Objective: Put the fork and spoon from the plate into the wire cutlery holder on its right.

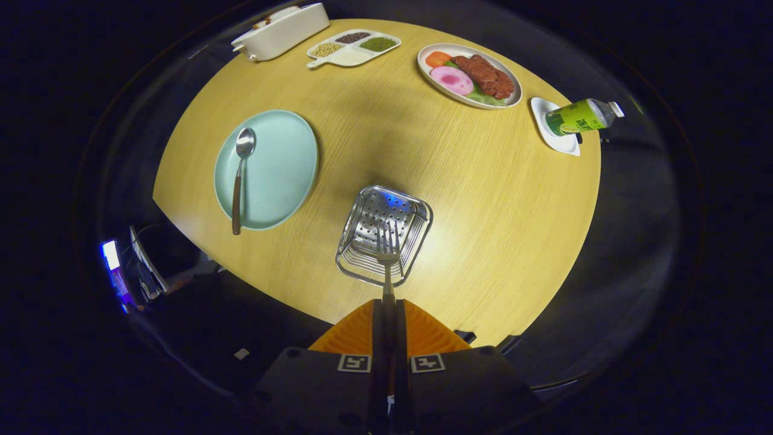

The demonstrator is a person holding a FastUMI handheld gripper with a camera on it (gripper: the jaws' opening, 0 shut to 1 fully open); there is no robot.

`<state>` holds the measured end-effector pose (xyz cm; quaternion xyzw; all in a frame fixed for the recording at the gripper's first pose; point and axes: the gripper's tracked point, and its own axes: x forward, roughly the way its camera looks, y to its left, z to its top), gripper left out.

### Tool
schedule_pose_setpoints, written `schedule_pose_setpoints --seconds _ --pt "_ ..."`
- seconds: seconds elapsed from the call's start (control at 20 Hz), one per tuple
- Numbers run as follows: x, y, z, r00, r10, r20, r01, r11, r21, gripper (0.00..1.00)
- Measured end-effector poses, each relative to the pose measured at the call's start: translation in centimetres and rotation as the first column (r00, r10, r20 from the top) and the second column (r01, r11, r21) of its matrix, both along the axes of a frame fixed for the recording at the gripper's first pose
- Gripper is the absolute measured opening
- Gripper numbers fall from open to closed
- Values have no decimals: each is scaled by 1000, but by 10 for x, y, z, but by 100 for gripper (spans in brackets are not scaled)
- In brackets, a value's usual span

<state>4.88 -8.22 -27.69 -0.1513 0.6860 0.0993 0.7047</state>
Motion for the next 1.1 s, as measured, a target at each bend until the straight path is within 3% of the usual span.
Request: schedule_pose_setpoints --seconds 0.2,0.4,0.7,0.8,1.1 --pt "10 5 -20 999 -10 -52 8 999 -36 9" --pt "15 10 -24 999 -39 -23 39 999 4 9" --pt "21 10 -5 990 -91 107 80 992 99 24" --pt "28 15 18 973 -110 205 80 985 150 31" --pt "37 93 71 898 -170 406 16 935 355 30"
